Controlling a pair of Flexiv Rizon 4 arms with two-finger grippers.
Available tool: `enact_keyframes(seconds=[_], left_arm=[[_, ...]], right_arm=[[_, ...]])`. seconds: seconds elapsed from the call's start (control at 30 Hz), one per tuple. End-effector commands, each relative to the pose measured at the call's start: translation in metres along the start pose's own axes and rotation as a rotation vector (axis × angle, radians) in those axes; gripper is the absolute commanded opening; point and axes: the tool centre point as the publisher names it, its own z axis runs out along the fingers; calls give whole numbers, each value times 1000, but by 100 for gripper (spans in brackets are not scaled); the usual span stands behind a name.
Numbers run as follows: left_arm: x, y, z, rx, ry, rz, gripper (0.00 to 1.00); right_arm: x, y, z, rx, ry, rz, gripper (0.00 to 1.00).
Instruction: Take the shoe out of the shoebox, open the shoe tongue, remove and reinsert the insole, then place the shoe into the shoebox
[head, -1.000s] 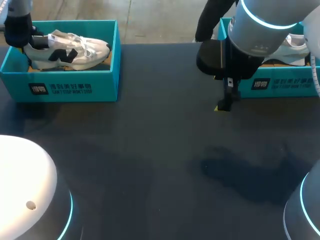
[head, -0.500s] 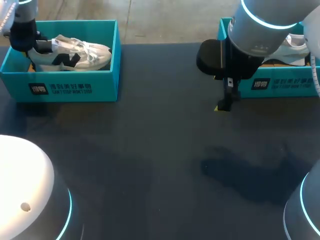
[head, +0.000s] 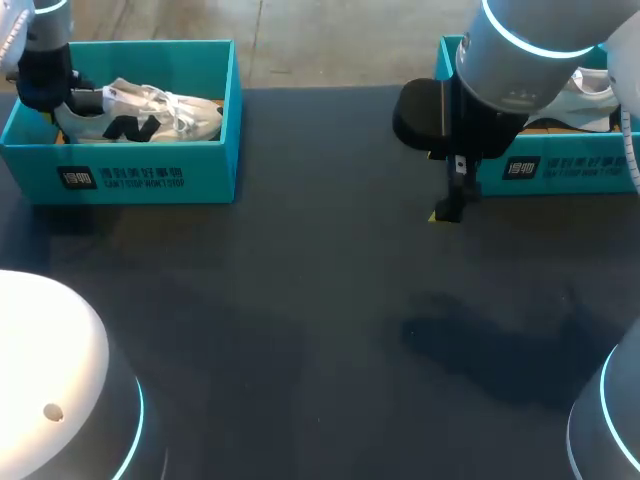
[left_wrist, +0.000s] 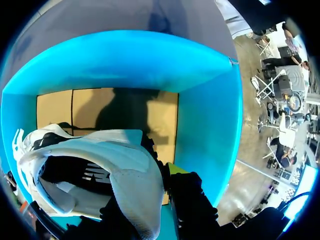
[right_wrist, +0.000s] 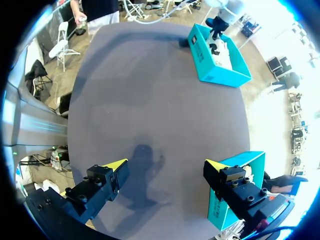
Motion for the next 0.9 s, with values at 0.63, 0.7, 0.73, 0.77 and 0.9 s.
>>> enact_keyframes(seconds=[0.63, 0.7, 0.73, 0.77, 0.9], left_arm=[[12, -32, -1, 10, -23, 5, 0], [12, -34, 0, 16, -26, 0, 0], [12, -34, 0, 17, -26, -1, 0], [13, -35, 1, 18, -26, -2, 0], [13, -38, 4, 24, -23, -4, 0]], right_arm=[[-1, 1, 2, 1, 2, 0, 100], [-1, 1, 2, 1, 2, 0, 100], [-1, 1, 2, 1, 2, 0, 100], [-1, 1, 2, 1, 2, 0, 100], [-1, 1, 2, 1, 2, 0, 100]])
